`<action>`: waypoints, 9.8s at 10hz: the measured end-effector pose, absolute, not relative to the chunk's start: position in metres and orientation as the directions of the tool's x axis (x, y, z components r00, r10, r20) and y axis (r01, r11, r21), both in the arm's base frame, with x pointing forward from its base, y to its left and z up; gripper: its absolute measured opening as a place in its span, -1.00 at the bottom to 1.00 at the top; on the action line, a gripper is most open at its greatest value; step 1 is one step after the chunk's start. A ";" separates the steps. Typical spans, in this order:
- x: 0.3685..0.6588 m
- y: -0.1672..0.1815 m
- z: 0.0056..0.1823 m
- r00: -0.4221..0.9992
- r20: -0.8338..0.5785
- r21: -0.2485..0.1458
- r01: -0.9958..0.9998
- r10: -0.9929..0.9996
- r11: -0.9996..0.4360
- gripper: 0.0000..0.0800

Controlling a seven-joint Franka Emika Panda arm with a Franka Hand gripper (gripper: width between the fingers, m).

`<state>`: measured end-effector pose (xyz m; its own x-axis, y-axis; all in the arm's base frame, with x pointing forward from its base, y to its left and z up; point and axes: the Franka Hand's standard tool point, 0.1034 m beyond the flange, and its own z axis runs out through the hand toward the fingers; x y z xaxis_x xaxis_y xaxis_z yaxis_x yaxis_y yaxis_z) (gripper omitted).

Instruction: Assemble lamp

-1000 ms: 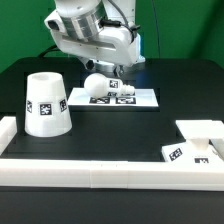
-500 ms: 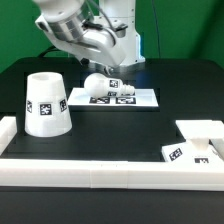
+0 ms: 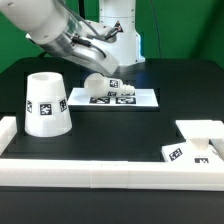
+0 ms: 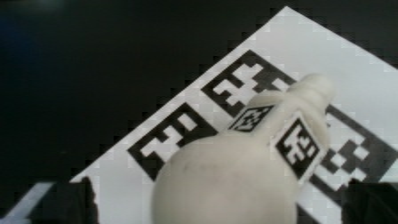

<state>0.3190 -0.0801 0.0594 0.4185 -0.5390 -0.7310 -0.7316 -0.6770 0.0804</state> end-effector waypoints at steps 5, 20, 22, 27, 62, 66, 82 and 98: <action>0.309 -0.083 0.058 0.362 -0.710 0.070 -0.818 -0.605 -0.571 0.75; 0.320 -0.076 0.053 0.232 -0.698 0.048 -0.929 -0.677 -0.368 0.75; 0.319 -0.077 0.052 0.229 -0.700 0.051 -0.928 -0.676 -0.368 0.75; 0.315 -0.074 0.041 0.202 -0.705 0.072 -0.933 -0.680 -0.352 0.75; 0.469 0.009 0.106 0.387 -0.607 0.056 -0.850 -0.694 -0.523 0.44; 0.494 0.035 0.121 0.648 -0.375 0.061 -0.696 -0.663 -0.715 0.44; 0.525 0.079 0.133 0.968 -0.055 0.103 -0.237 -0.243 -0.966 0.44; 0.564 0.115 0.143 0.881 0.405 0.085 0.229 0.244 -0.970 0.44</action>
Offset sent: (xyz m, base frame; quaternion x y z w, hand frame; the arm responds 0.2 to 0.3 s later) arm 0.0000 0.0000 0.0000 0.0000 0.0000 0.0000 1.0000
